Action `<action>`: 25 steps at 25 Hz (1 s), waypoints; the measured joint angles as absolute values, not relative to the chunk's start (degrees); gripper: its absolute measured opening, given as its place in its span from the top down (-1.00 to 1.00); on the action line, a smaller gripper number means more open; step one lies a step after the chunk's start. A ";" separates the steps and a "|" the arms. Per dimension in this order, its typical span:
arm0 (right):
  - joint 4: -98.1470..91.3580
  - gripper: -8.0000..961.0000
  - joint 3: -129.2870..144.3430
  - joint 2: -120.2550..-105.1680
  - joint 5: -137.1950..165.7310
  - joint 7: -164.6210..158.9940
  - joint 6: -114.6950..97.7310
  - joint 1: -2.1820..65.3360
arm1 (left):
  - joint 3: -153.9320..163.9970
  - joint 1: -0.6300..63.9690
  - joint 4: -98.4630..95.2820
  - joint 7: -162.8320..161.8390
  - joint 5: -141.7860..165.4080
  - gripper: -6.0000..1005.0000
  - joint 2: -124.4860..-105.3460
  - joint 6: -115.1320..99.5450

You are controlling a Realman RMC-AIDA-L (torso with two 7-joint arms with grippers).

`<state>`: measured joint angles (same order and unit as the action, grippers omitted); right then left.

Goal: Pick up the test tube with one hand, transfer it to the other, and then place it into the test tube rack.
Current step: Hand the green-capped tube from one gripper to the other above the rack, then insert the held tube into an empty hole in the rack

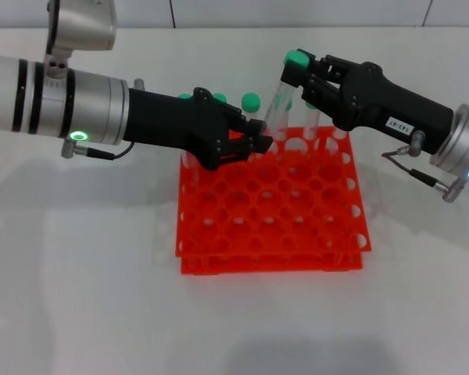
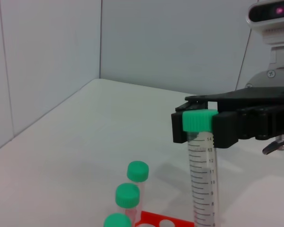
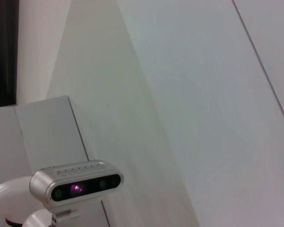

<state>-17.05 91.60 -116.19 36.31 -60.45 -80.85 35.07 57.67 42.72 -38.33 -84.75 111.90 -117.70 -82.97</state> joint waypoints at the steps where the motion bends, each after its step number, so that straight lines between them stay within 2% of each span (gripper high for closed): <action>1: -17.05 0.47 91.58 -116.18 36.30 -60.46 -80.86 35.07 | 57.76 42.71 -38.60 -85.06 111.94 0.38 -117.70 -83.08; 12: -17.04 0.45 91.48 -116.18 36.24 -60.56 -80.84 34.74 | 57.92 41.18 -48.32 -95.88 113.17 0.37 -117.98 -84.96; 15: -17.04 0.45 91.52 -116.19 36.26 -60.56 -80.84 34.73 | 57.92 40.26 -53.50 -100.45 115.25 -0.09 -118.19 -86.29; 19: -17.05 0.44 91.55 -116.16 36.38 -60.56 -80.85 34.66 | 58.33 38.30 -63.30 -108.80 118.38 -0.24 -119.03 -88.76; 25: -17.05 0.43 91.58 -115.95 36.81 -60.54 -81.08 34.64 | 61.85 31.66 -79.63 -121.43 119.42 -0.46 -119.04 -90.09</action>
